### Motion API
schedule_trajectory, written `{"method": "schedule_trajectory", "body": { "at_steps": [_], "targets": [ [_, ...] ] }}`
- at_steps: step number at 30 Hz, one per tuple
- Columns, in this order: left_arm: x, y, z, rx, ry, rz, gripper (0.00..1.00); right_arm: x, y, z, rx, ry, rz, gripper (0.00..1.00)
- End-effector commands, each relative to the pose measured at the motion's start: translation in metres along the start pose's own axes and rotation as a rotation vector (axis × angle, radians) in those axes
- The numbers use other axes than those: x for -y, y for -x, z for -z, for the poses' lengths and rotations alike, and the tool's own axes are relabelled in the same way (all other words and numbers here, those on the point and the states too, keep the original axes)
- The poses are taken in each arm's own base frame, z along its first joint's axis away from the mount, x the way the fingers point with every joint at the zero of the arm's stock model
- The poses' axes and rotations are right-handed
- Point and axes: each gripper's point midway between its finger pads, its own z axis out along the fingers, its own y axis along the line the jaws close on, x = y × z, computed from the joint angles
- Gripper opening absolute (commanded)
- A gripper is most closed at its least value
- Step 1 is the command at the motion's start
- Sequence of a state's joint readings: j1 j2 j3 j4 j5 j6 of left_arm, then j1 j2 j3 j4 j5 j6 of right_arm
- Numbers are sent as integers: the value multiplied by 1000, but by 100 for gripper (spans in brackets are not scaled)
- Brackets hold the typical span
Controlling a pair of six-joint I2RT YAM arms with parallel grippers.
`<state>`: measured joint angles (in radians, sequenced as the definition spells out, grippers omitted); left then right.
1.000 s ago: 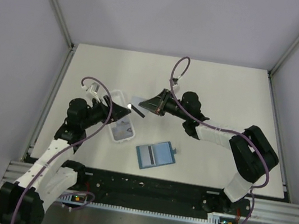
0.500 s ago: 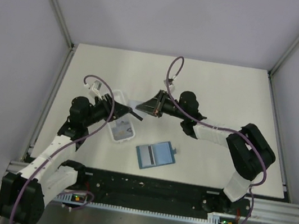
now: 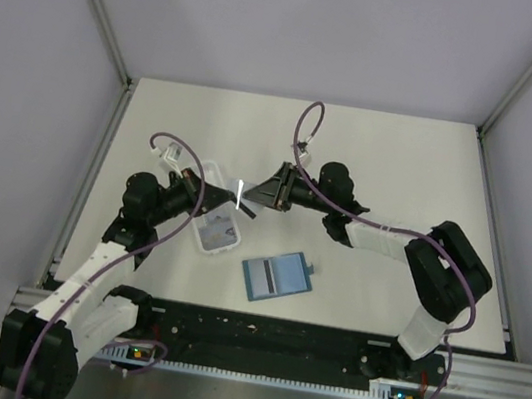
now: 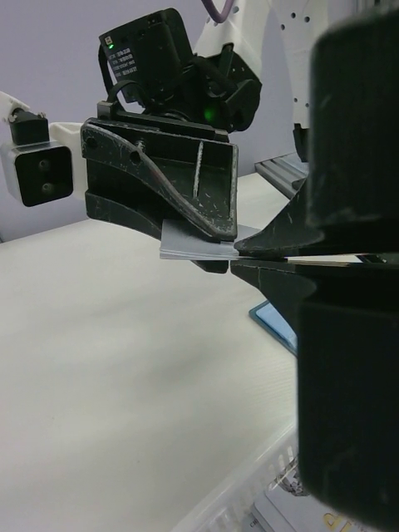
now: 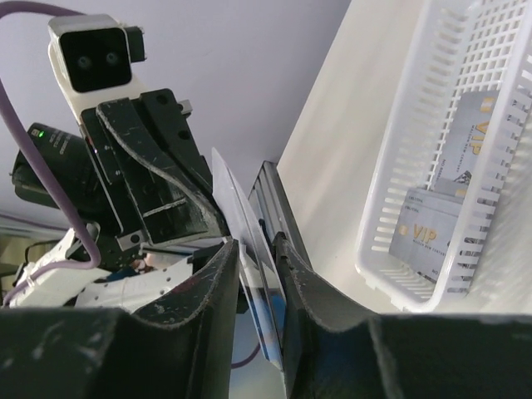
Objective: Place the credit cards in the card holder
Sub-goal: Place the credit card in the storage box.
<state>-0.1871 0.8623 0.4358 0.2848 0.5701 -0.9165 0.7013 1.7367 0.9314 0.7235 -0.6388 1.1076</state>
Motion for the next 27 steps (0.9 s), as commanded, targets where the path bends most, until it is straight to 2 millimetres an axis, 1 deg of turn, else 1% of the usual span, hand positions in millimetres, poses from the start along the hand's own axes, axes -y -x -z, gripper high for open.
{"method": "schedule_trajectory", "body": {
  "at_steps": [1,6,10,17,20,25,27],
  "targets": [
    [11,6,1,12,-38,-68,0,-53,11,17,10,127,151,25],
    [15,5,1,-3,-57,-89,0,-54,11,28,17,119,170,25],
    [17,3,1,-17,-70,-93,0,-51,12,37,26,103,181,25],
    [19,2,2,-22,-78,-103,0,-50,14,43,33,93,187,25],
    [19,2,2,-24,-76,-106,0,-47,13,45,35,80,191,23],
    [19,2,2,-25,-71,-110,0,-43,14,48,43,59,196,14],
    [18,2,2,-27,-71,-112,0,-41,14,48,42,54,193,13]
  ]
}}
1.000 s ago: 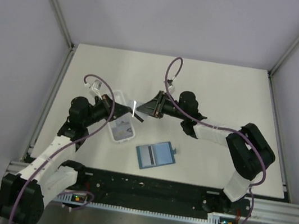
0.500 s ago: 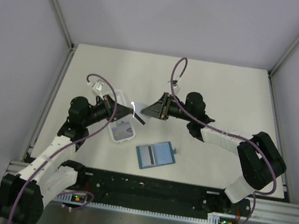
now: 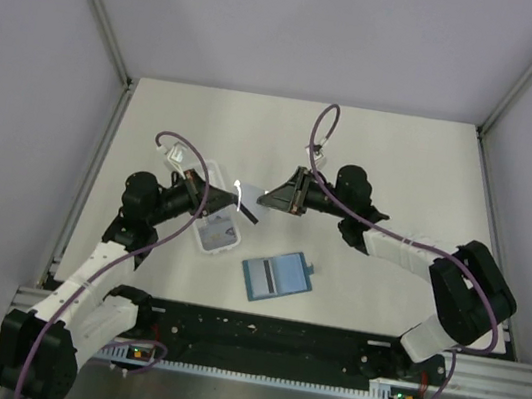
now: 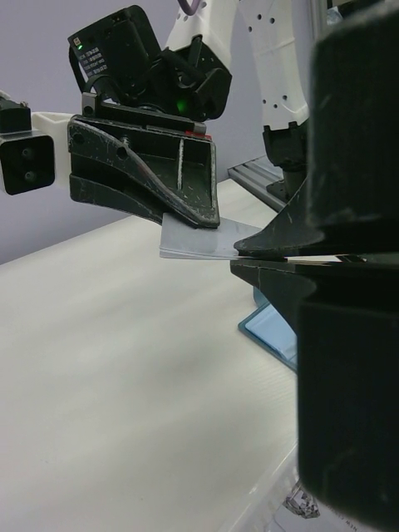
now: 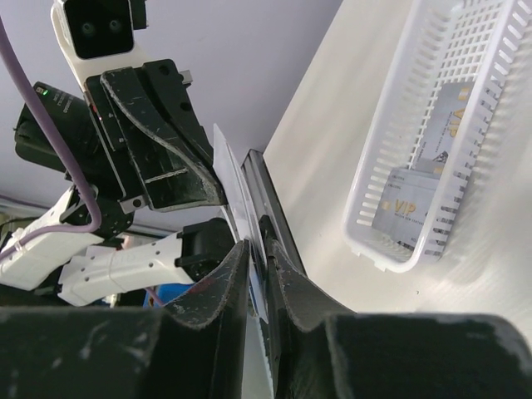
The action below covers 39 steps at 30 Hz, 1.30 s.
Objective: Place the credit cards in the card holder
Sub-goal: Place the credit card in the storage box.
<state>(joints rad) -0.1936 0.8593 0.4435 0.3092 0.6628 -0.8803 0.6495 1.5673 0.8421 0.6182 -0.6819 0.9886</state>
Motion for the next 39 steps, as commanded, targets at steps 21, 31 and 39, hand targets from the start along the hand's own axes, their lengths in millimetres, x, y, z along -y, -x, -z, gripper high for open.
{"method": "schedule_trajectory", "body": {
  "at_steps": [21,31,39],
  "targets": [
    [1,6,0,7,8,-47,0,-28,30,13,76,60,115,9],
    [-18,6,0,22,100,-35,0,-19,32,-4,2,55,147,0],
    [-61,-3,10,43,304,22,0,5,13,-28,-51,20,141,0]
  ]
}}
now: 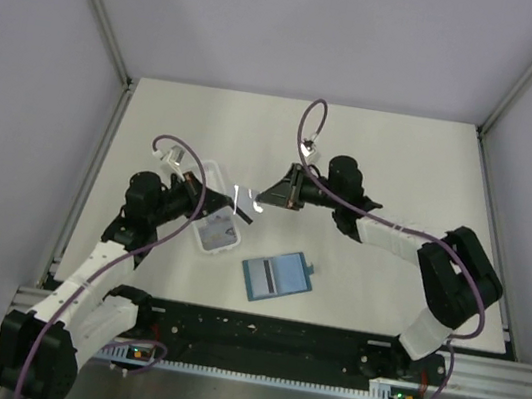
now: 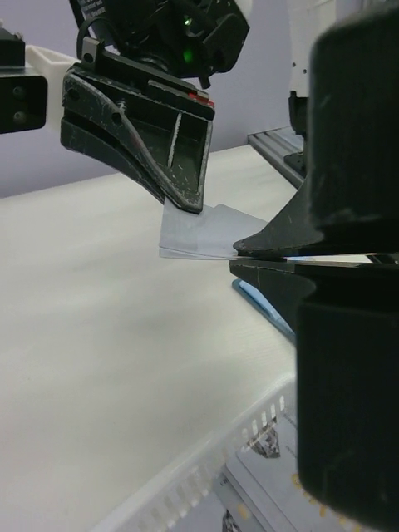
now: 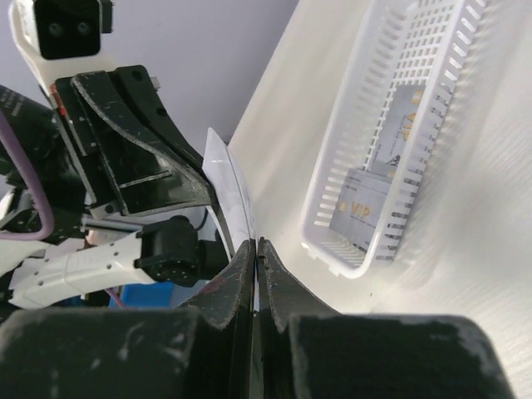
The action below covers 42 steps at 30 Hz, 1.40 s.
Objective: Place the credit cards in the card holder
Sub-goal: Place the credit card in the storage box.
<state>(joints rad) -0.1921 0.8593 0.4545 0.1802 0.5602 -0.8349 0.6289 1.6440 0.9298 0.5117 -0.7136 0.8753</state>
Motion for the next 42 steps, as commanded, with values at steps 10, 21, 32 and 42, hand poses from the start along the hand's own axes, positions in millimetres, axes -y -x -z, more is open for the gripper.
{"method": "schedule_trajectory", "body": {
  "at_steps": [10,21,32,42],
  "targets": [
    [-106,-9,35,126,525,56,0,8,-13,-66,-1,9,80,0],
    [-146,-4,53,191,752,82,12,26,-13,-92,-8,17,32,0],
    [-156,3,58,198,833,70,34,36,-12,-98,-10,-16,24,0],
    [-151,4,50,184,787,75,36,40,-6,-85,14,-110,89,0]
  ]
}}
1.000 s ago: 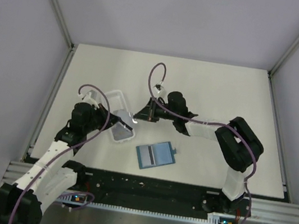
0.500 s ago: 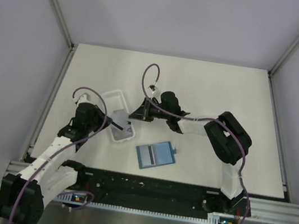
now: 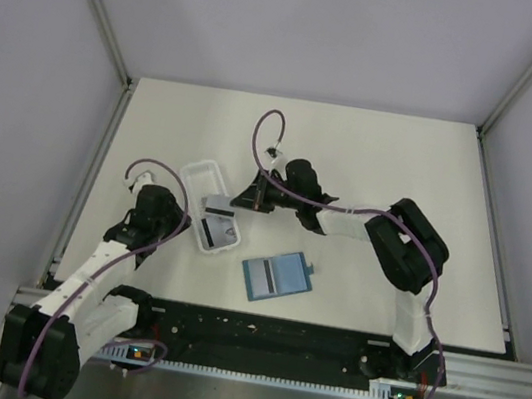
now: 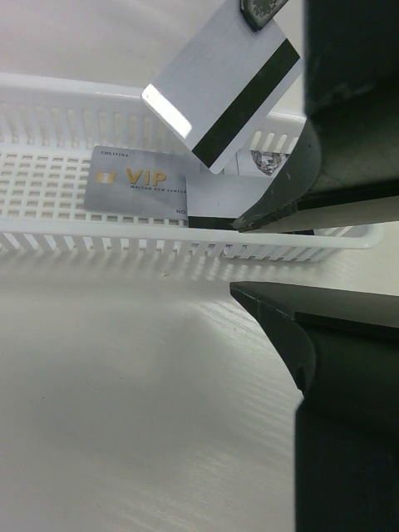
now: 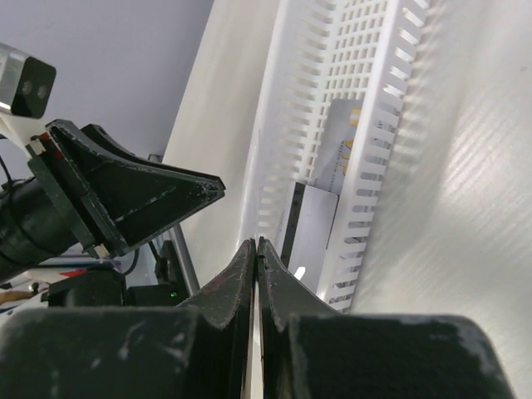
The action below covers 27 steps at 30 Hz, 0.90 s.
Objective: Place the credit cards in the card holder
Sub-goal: Place the credit card in the storage box, then turn over the card slot in the card holder.
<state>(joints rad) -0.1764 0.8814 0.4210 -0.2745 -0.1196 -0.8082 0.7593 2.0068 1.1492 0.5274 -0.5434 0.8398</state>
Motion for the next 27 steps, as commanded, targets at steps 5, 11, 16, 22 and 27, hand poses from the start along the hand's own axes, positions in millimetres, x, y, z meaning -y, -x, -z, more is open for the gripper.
{"method": "schedule_trajectory", "body": {
  "at_steps": [5,11,16,22,27],
  "targets": [
    [36,25,14,46,-125,-11,36,-38,32,38,124,-6,124,0],
    [109,48,73,86,-498,-51,55,-65,43,83,255,-7,86,0],
    [164,49,130,44,-845,-34,63,-114,60,125,415,127,-10,0],
    [190,46,173,-27,-1057,-7,66,-153,66,166,537,253,-103,0],
    [198,50,194,-11,-1137,14,68,-168,65,180,568,285,-132,0]
  ]
}}
